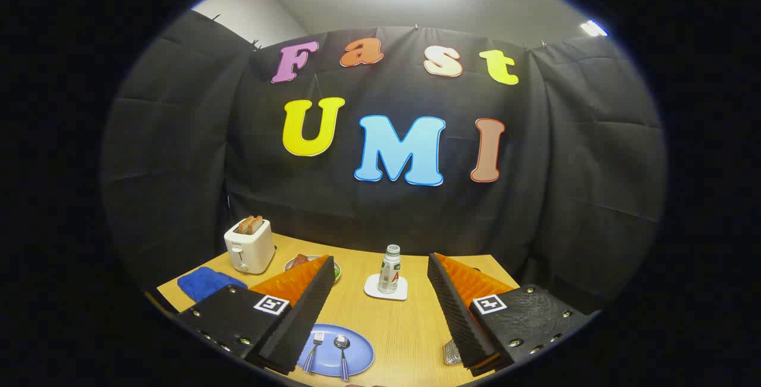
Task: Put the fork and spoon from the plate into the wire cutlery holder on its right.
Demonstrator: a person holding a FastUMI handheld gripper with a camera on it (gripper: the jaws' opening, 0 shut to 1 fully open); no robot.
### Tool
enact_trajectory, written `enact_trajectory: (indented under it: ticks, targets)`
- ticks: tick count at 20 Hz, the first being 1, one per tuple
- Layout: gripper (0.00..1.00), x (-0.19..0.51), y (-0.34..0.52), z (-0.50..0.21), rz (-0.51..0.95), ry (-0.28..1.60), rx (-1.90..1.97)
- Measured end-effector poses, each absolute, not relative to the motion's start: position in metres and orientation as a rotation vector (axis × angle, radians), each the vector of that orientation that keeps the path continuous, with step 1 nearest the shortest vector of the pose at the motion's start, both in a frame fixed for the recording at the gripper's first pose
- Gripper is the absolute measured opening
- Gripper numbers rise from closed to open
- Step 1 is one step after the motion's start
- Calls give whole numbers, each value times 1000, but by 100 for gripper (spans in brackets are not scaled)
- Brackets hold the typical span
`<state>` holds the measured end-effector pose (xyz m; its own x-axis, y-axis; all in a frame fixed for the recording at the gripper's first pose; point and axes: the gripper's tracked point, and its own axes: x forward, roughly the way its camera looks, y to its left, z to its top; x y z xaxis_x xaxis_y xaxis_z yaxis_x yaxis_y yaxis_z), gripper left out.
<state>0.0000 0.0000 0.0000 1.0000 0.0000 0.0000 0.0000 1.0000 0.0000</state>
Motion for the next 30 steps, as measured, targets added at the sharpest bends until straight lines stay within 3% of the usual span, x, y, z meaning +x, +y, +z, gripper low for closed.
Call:
enact_trajectory:
  ticks: [15,25,30]
  targets:
    - [97,8,16,-18,35,39,-6]
    - [97,19,34,-65,103,189,-53]
    - [97,25,53,-114,168,375,-97]
